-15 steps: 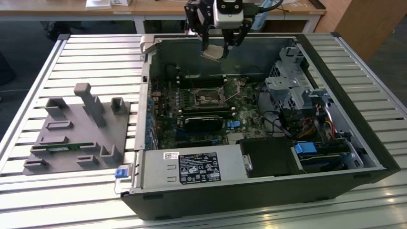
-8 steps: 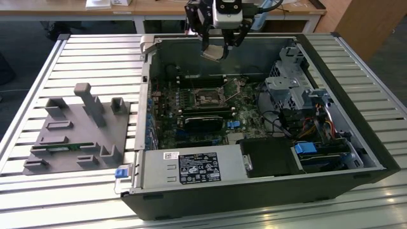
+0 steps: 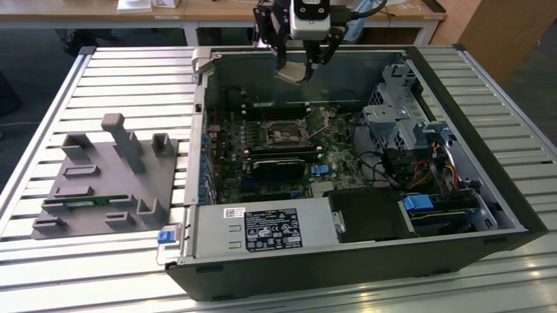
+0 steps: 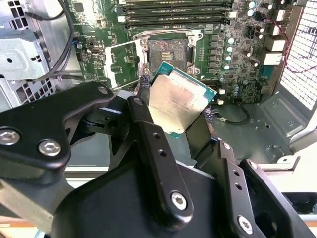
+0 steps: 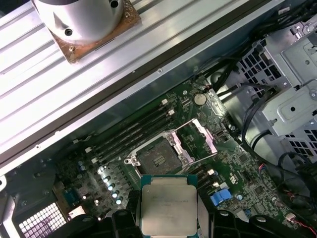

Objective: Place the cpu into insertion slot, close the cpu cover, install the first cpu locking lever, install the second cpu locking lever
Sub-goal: 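Place the cpu into insertion slot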

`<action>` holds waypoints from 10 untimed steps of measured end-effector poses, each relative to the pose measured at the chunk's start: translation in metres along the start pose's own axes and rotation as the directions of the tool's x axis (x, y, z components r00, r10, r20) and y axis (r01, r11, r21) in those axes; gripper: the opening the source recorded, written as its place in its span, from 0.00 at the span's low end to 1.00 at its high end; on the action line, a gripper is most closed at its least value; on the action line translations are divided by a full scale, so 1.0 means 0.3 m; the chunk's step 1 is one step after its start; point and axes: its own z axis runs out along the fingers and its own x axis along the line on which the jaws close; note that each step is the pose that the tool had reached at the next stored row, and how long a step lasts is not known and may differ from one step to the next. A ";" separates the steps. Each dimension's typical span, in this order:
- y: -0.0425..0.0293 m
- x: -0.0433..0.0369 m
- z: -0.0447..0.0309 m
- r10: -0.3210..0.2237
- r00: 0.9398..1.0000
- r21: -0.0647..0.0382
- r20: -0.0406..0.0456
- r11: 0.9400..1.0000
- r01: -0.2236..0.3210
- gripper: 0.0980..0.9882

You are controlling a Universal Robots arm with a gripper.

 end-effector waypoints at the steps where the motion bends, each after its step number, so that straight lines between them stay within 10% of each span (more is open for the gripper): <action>1: 0.000 0.000 0.001 0.004 1.000 0.000 0.000 1.000 -0.004 0.50; 10: 0.000 0.000 0.004 0.036 0.999 -0.001 0.003 0.999 -0.036 0.50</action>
